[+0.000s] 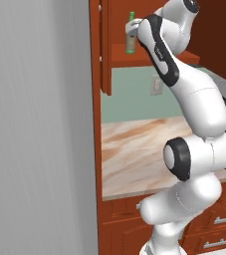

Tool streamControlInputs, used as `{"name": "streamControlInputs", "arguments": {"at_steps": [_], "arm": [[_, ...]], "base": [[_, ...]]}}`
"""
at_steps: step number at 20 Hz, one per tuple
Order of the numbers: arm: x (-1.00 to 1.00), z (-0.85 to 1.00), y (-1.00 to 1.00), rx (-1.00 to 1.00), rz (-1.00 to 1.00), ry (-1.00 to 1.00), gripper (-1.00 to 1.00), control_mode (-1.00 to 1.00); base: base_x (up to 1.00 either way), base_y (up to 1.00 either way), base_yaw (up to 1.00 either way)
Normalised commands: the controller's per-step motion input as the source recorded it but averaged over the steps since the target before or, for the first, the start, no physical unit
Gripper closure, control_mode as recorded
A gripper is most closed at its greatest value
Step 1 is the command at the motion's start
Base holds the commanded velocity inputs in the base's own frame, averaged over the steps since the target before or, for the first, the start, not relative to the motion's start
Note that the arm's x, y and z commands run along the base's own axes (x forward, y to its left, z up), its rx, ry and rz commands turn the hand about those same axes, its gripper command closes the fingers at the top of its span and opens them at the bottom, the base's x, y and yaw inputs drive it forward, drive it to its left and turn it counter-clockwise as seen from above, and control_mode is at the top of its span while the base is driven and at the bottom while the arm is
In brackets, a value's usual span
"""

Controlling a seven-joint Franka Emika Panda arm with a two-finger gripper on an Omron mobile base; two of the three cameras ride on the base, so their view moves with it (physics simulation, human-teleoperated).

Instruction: Get the candle and the beer from the cabinet and move them to the dining counter.

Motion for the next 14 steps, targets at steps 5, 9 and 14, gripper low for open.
{"name": "streamControlInputs", "arguments": {"at_steps": [5,9,14], "arm": [[0.33,-0.09,-0.22,-0.02,-0.03,-0.03,-1.00,-1.00],[0.36,-0.07,-0.15,-0.02,-0.04,-0.01,-1.00,-1.00],[0.33,-0.01,-0.05,0.00,-0.02,0.00,-1.00,-1.00]], "base": [[0.00,0.00,0.00],[0.00,0.00,0.00],[0.00,0.00,0.00]]}}
